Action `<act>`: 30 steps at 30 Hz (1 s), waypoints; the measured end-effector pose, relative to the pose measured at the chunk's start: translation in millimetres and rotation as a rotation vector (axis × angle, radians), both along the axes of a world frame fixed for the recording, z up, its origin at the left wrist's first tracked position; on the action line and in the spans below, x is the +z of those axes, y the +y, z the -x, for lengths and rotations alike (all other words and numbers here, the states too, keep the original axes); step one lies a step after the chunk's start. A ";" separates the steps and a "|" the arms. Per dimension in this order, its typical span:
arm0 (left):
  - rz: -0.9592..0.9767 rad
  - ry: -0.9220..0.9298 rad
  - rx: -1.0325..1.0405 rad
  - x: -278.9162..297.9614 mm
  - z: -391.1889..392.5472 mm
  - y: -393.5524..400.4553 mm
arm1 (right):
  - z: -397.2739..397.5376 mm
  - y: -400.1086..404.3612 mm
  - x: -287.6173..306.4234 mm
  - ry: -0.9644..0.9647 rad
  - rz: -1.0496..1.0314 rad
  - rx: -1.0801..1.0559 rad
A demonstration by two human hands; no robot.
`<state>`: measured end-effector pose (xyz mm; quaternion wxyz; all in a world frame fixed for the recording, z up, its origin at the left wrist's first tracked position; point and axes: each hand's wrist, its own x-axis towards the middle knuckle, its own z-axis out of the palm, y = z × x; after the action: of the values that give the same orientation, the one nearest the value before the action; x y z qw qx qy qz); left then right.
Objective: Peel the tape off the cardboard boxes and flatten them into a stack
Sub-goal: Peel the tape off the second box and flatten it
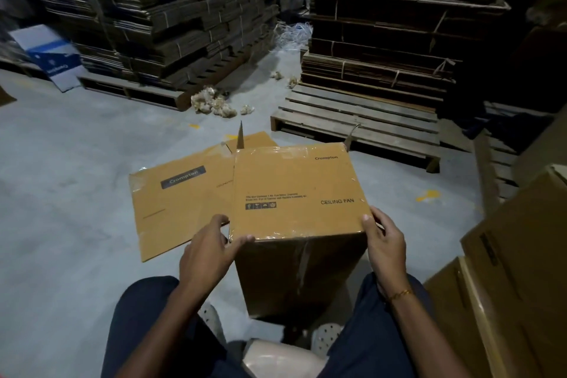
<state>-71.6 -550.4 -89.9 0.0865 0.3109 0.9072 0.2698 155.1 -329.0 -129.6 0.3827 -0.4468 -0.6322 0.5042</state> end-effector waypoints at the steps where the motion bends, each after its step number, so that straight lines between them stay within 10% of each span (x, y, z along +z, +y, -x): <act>1: 0.012 0.050 -0.023 -0.7 -0.8 0.2 | -5.2 -5.3 1.4 0.049 -0.001 -0.026; 12: 0.177 0.360 -0.254 23.8 -20.5 6.9 | -17.9 -24.9 1.4 0.186 0.215 0.277; 16: 0.360 0.279 -0.542 35.0 -50.1 38.6 | 2.3 -38.3 3.5 0.057 -0.047 0.387; 30: 0.380 0.392 -0.426 26.5 -55.2 40.0 | 12.9 -37.5 27.9 -0.224 -0.531 0.508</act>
<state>-16.5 -510.5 -63.4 0.0211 0.5178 0.8552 0.0072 142.2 -366.5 -101.7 0.2765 -0.2133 -0.8693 0.3499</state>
